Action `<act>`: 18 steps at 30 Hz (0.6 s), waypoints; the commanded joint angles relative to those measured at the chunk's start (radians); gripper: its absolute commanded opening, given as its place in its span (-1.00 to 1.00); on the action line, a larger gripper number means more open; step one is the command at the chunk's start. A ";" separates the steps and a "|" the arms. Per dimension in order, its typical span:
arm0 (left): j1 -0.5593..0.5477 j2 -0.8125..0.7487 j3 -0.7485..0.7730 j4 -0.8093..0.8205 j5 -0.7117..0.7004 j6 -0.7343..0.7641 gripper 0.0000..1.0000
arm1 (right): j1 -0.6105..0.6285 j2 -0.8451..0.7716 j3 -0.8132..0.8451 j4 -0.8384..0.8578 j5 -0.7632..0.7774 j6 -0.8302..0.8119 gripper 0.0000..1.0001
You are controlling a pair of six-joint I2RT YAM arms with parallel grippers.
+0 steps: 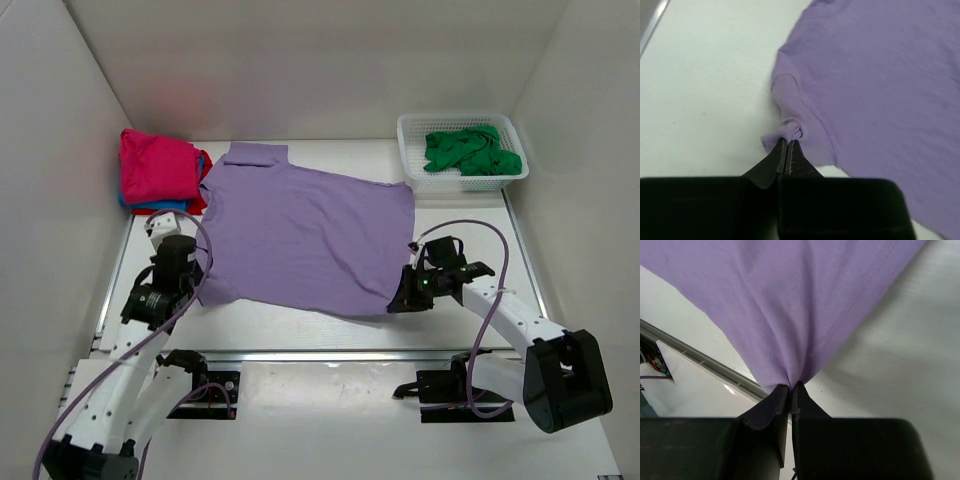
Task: Fold and stack the t-shirts
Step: Flatten out the tshirt, then grap the side of the flattened tshirt closest away from the robot with both arms
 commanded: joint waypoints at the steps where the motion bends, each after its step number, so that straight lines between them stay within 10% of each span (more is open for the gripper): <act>1: 0.060 0.074 0.017 0.094 -0.054 0.047 -1.00 | 0.008 -0.023 -0.027 -0.016 -0.007 0.015 -1.00; 18: 0.107 0.474 0.261 0.450 0.069 0.194 -1.00 | -0.101 0.271 0.187 -0.036 -0.058 -0.188 -1.00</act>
